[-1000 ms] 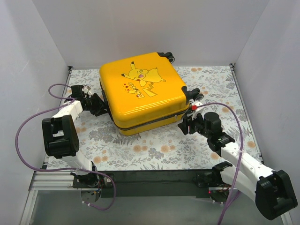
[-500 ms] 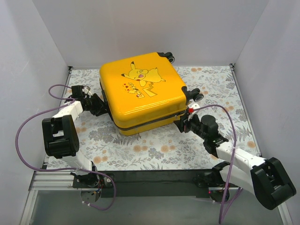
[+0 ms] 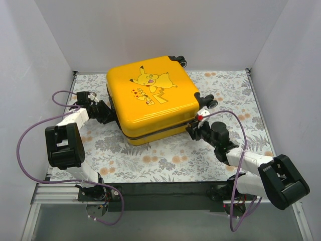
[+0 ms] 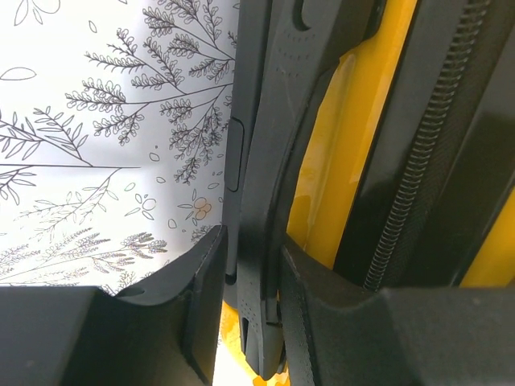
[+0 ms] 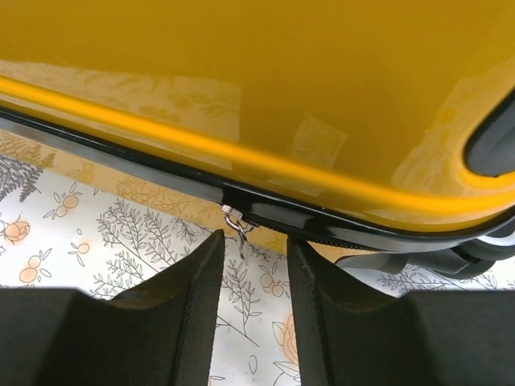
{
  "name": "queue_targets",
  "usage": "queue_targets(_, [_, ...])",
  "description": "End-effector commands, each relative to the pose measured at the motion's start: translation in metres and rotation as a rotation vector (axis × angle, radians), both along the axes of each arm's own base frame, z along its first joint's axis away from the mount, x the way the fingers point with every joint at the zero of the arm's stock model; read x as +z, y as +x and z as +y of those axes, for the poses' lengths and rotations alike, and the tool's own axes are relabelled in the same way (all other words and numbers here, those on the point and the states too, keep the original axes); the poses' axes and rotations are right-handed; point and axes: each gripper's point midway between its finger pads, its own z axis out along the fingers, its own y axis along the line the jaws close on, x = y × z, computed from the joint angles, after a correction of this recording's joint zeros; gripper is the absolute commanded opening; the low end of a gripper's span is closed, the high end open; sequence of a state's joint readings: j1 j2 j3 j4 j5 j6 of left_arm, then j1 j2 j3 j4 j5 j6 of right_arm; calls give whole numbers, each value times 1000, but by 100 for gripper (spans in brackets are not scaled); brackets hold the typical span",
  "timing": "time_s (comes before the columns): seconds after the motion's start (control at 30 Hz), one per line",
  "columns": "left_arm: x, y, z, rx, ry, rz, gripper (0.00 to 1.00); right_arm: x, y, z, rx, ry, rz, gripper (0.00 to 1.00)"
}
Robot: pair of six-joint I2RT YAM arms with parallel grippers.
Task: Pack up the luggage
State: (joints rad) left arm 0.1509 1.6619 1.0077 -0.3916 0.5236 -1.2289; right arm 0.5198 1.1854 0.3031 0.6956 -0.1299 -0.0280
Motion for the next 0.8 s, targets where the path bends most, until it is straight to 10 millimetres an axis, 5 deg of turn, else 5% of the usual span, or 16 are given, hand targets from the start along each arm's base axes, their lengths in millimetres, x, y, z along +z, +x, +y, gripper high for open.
queue_targets(0.0, [-39, -16, 0, 20, 47, 120, 28, 41, 18, 10, -12, 70, -123, 42])
queue_targets(0.2, [-40, -18, -4, 21, 25, 122, 22, 53, 22, 12, -41, 121, -117, 29])
queue_targets(0.33, [-44, -17, -1, 14, 41, 125, 9, 57, 24, 11, -54, 130, -123, 2])
queue_targets(0.4, [-48, -16, 6, 26, 83, 138, 0, 58, 25, 6, -73, 110, -143, 1])
queue_targets(0.63, [-52, -12, 25, 33, 144, 170, 0, 45, 36, -45, -267, -52, -184, 1])
queue_targets(0.77, [-51, 2, 48, 56, 163, 158, 0, 55, 46, -73, -323, -105, -239, 1])
